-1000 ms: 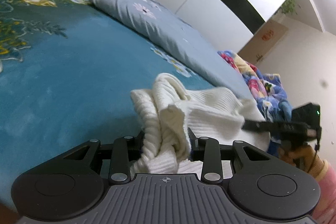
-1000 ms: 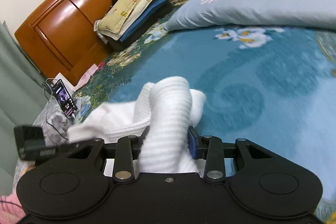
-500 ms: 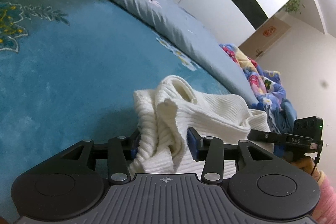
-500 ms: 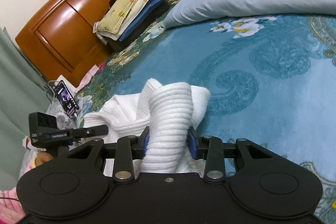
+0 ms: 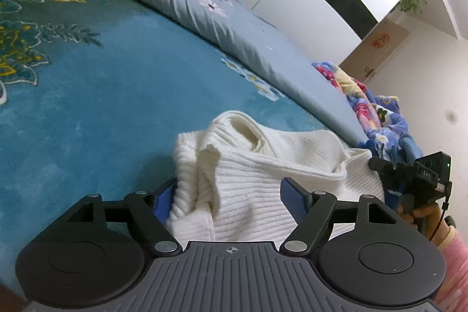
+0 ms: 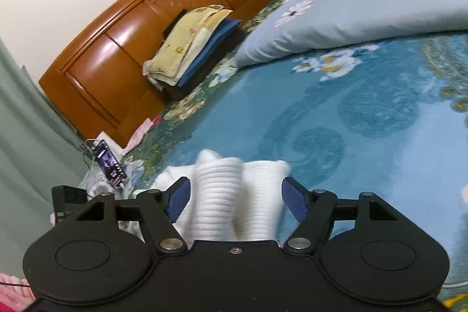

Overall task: Fold clothes
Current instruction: 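Lift the folded white sweater with both grippers off the bed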

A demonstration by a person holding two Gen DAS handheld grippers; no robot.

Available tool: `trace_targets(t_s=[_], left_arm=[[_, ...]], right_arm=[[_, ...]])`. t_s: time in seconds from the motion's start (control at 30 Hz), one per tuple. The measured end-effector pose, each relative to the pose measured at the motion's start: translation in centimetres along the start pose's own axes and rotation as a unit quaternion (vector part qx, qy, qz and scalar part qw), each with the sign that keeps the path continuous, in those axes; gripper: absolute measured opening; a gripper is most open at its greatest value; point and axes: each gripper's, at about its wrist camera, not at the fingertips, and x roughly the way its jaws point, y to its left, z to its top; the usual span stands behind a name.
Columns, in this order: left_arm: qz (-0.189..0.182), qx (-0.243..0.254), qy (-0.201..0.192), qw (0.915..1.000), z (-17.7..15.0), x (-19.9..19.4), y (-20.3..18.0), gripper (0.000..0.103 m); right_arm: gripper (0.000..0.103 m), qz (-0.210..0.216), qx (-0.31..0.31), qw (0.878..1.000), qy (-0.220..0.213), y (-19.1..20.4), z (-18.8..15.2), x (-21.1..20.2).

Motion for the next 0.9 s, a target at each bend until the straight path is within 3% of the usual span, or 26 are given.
trace_targets(t_s=[0.27, 0.67, 0.9], left_arm=[[0.023, -0.006, 0.014, 0.9996, -0.5, 0.5, 0.2, 0.078], [0.010, -0.004, 0.016, 0.9998, -0.7, 1.4, 0.6, 0.080], [0.002, -0.009, 0.013, 0.9999, -0.8, 1.3, 1.1, 0.067]], right_arm=[[0.089, 0.050, 0.044, 0.998, 0.018, -3.3, -0.4, 1.7], [0.089, 0.112, 0.066, 0.989, 0.065, -5.4, -0.3, 5.7], [0.080, 0.136, 0.053, 0.984, 0.098, -5.0, 0.1, 7.3]])
